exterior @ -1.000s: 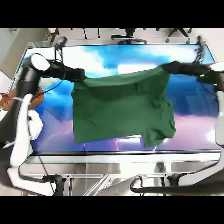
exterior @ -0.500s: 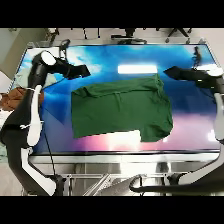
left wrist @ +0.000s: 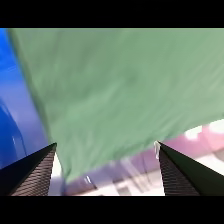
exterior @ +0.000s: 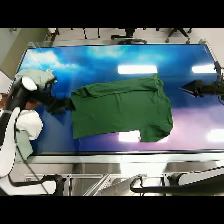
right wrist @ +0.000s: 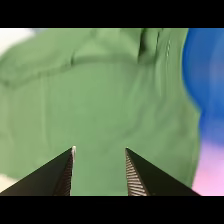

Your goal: Fold the shirts.

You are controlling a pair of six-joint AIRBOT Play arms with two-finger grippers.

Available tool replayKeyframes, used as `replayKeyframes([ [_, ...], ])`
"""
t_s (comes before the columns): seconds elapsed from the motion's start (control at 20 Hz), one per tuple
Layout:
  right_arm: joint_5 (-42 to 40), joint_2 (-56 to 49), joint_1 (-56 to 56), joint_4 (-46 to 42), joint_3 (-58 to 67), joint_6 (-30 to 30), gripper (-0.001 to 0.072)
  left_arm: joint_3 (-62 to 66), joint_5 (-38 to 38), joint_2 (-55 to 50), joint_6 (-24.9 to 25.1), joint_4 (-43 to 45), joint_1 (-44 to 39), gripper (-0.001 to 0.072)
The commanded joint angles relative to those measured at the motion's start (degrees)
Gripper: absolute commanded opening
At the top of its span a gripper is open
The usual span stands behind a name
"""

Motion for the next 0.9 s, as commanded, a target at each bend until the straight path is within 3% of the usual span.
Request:
replayKeyframes([
  [0.0,3.50,0.48,-0.68,-0.61,-4.52,0.50,0.0362,-20.04,8.22,8.41,0.90,-0.39,3.28,0.0712],
  [0.25,3.50,0.48,-0.68,-1.49,-5.05,-0.09,0.0362,-27.89,19.04,6.16,1.11,-6.97,4.07,0.0710],
  [0.5,4.13,0.50,-0.68,-1.99,-5.07,-0.04,0.0362,-21.46,15.69,-4.11,2.71,-9.64,0.07,0.0710],
  [0.55,4.79,0.50,-0.70,-2.99,-5.07,0.37,0.0362,-19.43,13.22,-5.57,3.13,-9.62,-1.03,0.0621],
  [0.6,5.11,0.57,-0.70,-4.57,-5.07,1.33,0.0362,-17.64,10.45,-6.49,3.80,-9.62,-2.29,0.0431],
  [0.65,5.11,0.79,-1.05,-7.06,-5.07,2.34,0.0362,-15.89,7.39,-7.10,4.94,-9.46,-3.48,0.0302],
  [0.75,5.09,0.98,-2.12,-10.91,-5.09,4.70,0.0362,-13.25,3.50,-7.23,6.71,-9.14,-4.85,0.0291],
  [0.85,5.11,0.98,-3.43,-14.29,-5.77,7.15,0.0363,-10.97,3.04,-7.23,6.99,-9.01,-4.66,0.0017],
])
